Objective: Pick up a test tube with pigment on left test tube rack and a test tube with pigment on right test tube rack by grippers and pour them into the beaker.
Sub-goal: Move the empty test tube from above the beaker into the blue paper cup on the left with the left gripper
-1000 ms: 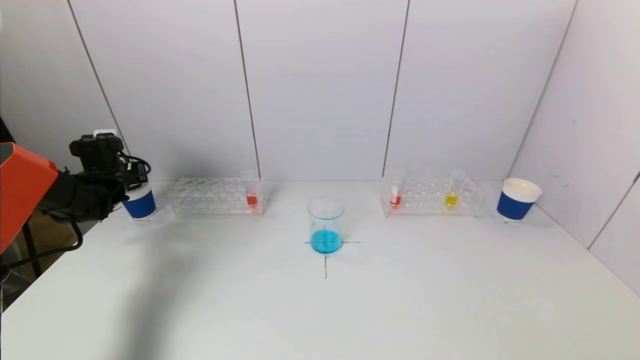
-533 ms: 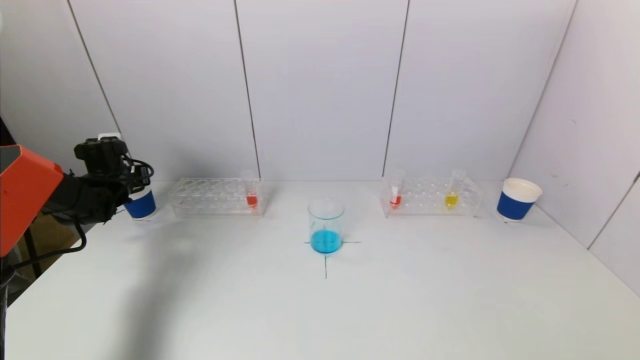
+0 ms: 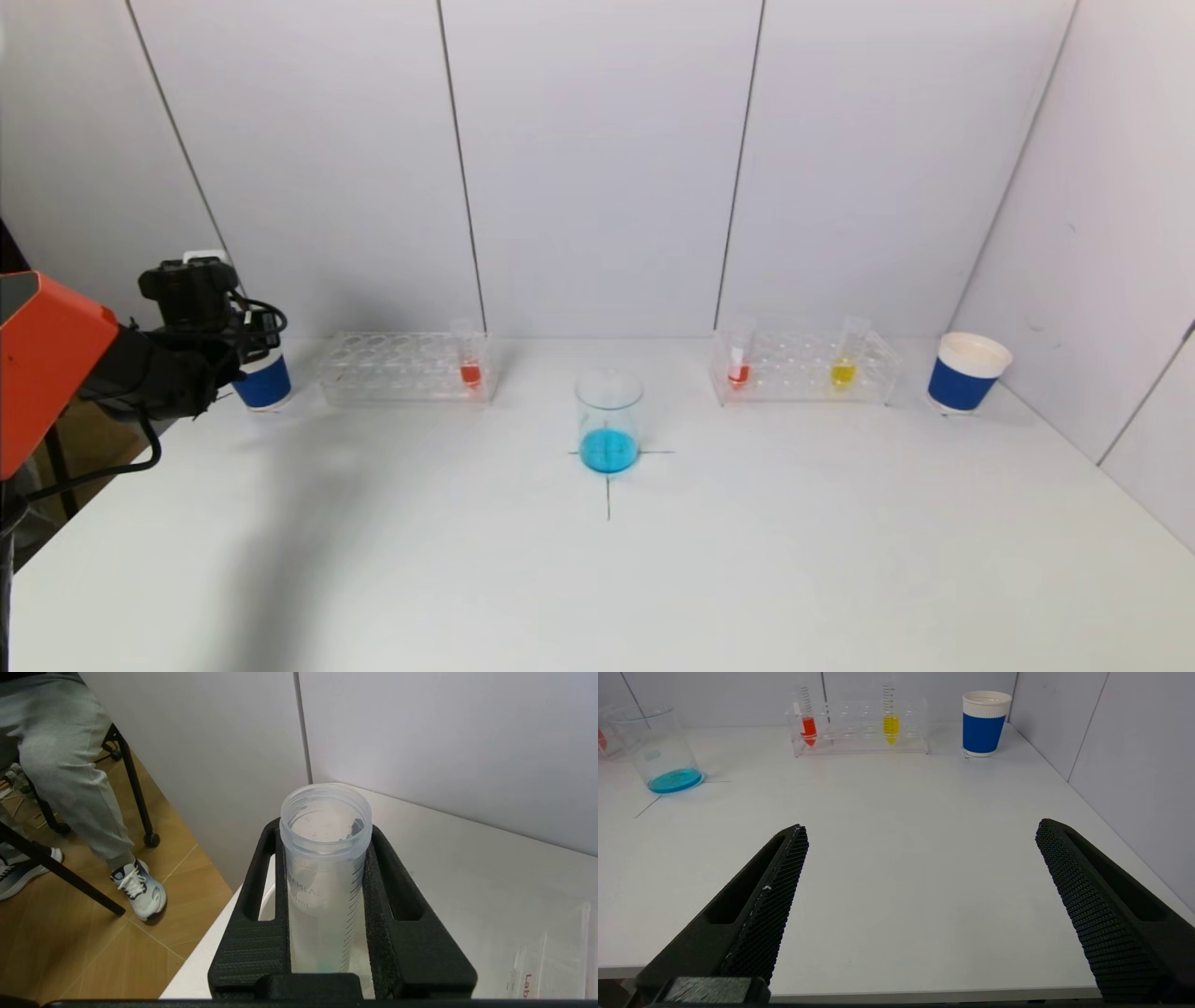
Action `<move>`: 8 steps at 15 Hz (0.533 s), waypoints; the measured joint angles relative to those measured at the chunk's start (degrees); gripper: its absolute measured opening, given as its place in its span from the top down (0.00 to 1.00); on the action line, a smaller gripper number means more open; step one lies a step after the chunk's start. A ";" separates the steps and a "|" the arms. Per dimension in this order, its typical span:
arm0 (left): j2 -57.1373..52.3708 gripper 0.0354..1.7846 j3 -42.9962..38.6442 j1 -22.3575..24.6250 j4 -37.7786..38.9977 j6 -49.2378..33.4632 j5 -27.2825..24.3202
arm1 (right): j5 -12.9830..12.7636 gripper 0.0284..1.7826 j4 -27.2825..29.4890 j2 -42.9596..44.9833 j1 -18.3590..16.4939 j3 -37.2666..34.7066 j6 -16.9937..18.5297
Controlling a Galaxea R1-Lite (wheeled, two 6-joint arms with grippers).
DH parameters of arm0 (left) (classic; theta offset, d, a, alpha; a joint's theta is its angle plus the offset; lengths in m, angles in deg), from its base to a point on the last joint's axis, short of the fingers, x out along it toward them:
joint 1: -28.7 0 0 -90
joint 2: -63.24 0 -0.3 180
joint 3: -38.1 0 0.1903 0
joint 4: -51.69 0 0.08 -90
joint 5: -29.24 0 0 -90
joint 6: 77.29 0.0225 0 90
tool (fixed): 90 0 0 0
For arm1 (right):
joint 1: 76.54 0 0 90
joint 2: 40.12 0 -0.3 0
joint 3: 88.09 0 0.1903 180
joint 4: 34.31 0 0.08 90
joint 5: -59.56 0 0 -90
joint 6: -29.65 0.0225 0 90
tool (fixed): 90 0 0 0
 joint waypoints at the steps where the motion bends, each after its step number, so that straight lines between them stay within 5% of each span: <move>1: 0.00 0.73 0.09 0.01 0.00 0.00 0.02 | 0.00 0.00 -0.02 0.00 0.00 0.00 -0.01; 4: -0.04 0.58 0.30 0.01 0.01 -0.01 0.00 | 0.00 0.00 -0.02 0.00 0.00 0.00 0.00; 8: -0.09 0.22 0.35 0.01 0.04 -0.10 -0.02 | 0.00 0.00 -0.02 0.00 0.00 0.00 -0.01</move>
